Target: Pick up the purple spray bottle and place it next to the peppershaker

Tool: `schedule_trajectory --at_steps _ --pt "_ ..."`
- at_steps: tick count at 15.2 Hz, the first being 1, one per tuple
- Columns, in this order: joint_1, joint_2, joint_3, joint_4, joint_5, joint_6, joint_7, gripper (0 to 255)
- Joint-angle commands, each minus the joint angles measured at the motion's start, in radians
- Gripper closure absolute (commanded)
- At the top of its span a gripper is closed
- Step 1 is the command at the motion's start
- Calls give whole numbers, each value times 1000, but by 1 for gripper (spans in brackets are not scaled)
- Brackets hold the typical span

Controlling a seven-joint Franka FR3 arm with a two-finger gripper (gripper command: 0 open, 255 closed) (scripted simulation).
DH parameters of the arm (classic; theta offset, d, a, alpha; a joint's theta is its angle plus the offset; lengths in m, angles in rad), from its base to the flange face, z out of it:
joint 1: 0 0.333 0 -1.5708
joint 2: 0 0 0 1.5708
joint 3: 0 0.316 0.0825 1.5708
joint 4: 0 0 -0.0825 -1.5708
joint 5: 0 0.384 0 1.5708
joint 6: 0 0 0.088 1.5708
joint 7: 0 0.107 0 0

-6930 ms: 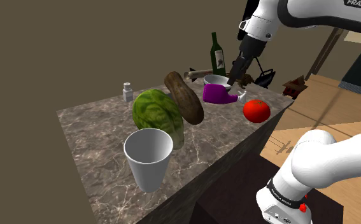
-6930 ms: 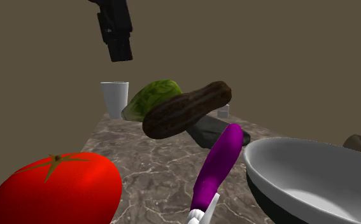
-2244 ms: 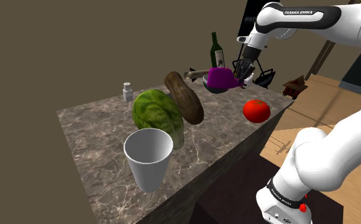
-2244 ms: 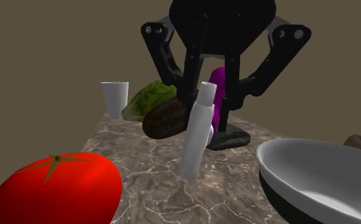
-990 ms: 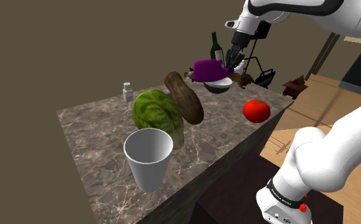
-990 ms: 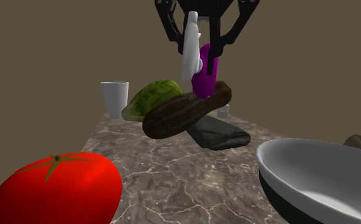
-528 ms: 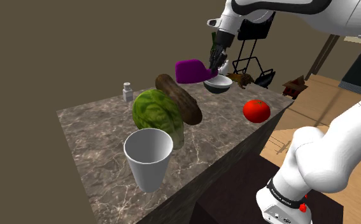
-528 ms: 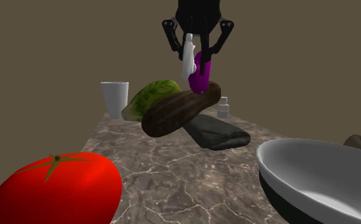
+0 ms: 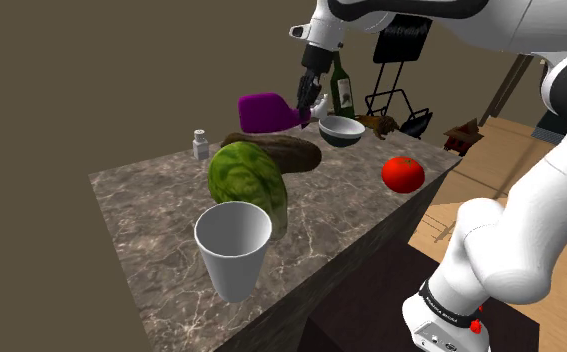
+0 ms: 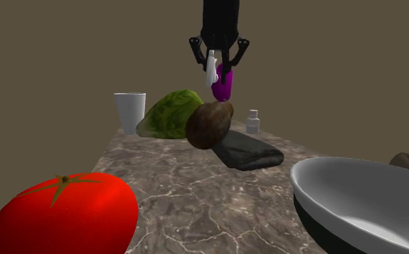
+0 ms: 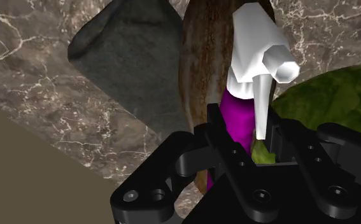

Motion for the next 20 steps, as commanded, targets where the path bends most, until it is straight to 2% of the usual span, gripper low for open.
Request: schedule_trajectory --at_steps 1,8,14,17,19,20 --pt "16 44 17 40 16 7 30 255" --pt "69 214 70 226 60 3 137 255" --pt "102 401 107 466 95 -39 225 255" --pt "110 519 122 635 114 -84 271 255" --pt "110 617 134 785 128 -130 304 255" --pt "100 733 145 971 143 -196 340 255"
